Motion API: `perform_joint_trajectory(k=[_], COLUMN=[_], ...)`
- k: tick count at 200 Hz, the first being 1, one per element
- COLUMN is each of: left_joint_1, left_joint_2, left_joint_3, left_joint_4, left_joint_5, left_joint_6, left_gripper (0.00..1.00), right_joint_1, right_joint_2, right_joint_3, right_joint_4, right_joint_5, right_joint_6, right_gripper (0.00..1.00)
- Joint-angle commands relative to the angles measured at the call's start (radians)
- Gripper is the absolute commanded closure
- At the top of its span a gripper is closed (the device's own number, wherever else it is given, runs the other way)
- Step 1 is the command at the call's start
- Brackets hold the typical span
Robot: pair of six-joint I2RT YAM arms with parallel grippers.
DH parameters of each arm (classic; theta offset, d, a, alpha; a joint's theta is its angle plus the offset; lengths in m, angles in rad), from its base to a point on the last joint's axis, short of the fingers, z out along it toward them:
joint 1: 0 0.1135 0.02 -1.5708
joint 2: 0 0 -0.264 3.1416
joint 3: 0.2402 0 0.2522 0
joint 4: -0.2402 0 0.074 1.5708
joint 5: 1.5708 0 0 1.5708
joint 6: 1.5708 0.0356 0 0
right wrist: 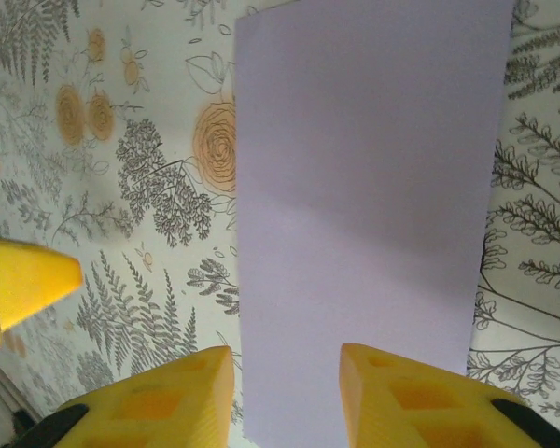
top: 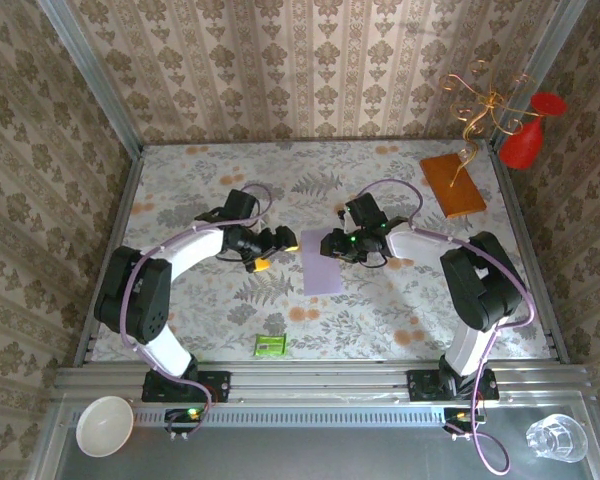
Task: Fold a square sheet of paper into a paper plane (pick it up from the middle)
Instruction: Third fold the triangle at the center of the table.
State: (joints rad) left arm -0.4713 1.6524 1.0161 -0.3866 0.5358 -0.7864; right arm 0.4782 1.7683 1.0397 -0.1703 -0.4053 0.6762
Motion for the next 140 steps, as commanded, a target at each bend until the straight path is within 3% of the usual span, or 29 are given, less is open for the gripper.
perform_joint_trajectory(k=[1,49,85,140], left_joint_1=[-0.047,-0.12,-0.149,-0.16], left_joint_2=[0.025,0.071,0.108,0.144], left_joint_3=[-0.01,-0.013,-0.021,-0.027], left_joint_4=[0.037,0.07,0.108,0.108], left_joint_5=[0.027,0.037,0.061,0.059], left_joint_6=[-0.05,-0.093,-0.09,-0.082], left_gripper=[0.09,0.22,0.41,0.54], right_joint_1=[0.002,0.0,0.001,0.0], right_joint_2=[0.04,0.083,0.114,0.139], right_joint_3=[-0.011,-0.014,-0.01,-0.026], right_joint_4=[0.007,-0.016,-0.066,-0.092], right_joint_5=[-0.016,0.01,0.051,0.078], right_joint_6=[0.051,0.05,0.019,0.0], right_gripper=[0.67,0.67,0.68,0.69])
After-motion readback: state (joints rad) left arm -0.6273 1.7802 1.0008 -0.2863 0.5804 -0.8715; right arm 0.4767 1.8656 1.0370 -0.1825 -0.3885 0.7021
